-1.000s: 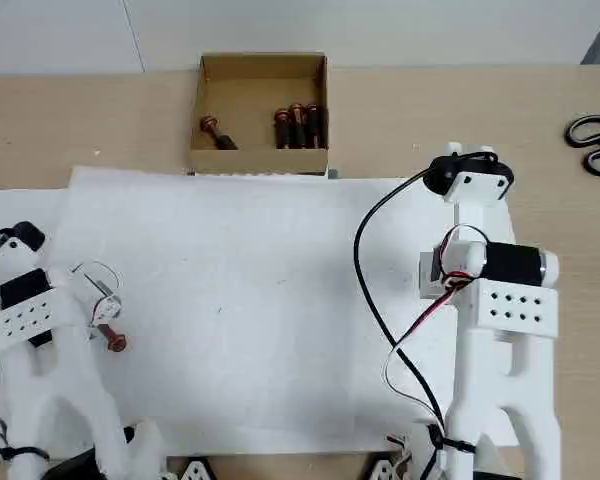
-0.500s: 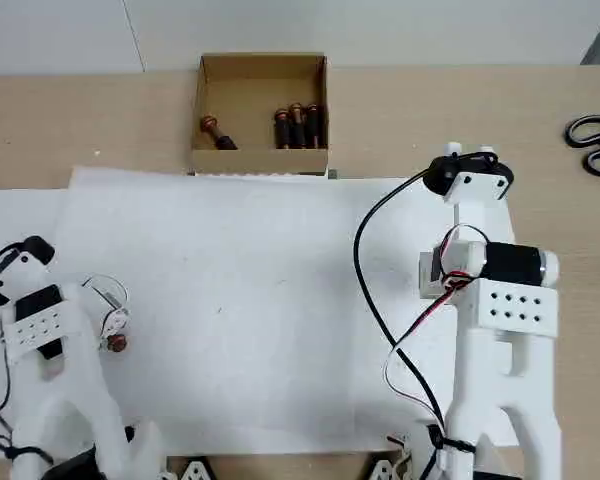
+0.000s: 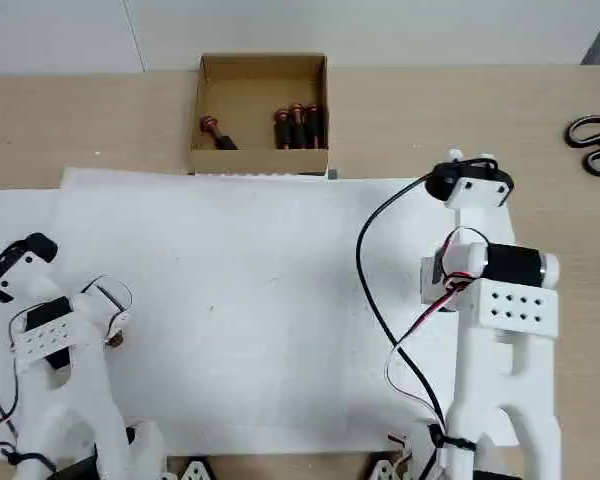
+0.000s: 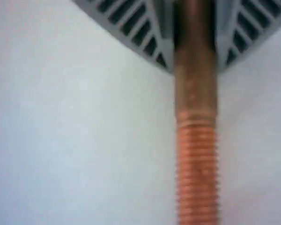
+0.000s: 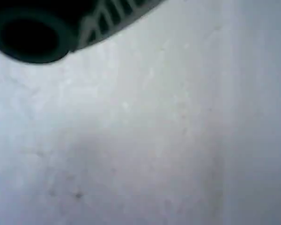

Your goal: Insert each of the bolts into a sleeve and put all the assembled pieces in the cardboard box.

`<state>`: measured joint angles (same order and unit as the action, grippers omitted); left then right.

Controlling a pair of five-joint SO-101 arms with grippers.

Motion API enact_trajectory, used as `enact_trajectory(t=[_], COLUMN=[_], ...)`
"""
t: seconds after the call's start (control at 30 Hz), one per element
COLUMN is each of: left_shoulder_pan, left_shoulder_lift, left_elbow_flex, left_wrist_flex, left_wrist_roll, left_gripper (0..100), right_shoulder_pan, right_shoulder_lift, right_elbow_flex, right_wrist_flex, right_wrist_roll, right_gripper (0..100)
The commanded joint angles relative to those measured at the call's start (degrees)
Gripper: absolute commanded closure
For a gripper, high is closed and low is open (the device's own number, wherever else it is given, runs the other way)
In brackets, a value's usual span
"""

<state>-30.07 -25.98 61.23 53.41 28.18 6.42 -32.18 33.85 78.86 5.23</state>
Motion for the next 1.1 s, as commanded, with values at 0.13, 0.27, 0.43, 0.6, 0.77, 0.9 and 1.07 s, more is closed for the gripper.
enact_trajectory(t=[0.13,0.27,0.43,0.6,0.77,0.9,1.07], left_shoulder_pan=[-0.62,-0.62,-0.53,4.75,11.96,14.42,14.42], left_shoulder_lift=[0.18,0.18,0.26,0.53,0.62,0.70,5.45], left_elbow_flex=[-10.07,-18.95,-29.58,-33.10,-33.01,-32.57,-29.76], left_wrist_flex=[12.84,20.66,25.14,25.14,21.63,12.31,-1.85], left_wrist_roll=[0.18,0.26,9.58,17.23,35.25,43.16,48.88], left_gripper=[99,99,99,99,99,98,97], right_shoulder_pan=[4.09,3.91,3.74,3.74,3.74,4.00,4.09], right_shoulder_lift=[-3.38,-8.31,-10.95,-10.86,-10.95,-11.21,-11.30], right_elbow_flex=[-0.09,-0.09,0.26,0.26,0.26,0.26,0.26], right_wrist_flex=[0.22,-0.13,-0.22,-0.13,0.13,0.31,0.40], right_wrist_roll=[3.78,5.01,5.01,5.01,5.01,5.01,5.01], right_gripper=[98.8,98.9,98.9,98.9,98.9,98.9,98.9])
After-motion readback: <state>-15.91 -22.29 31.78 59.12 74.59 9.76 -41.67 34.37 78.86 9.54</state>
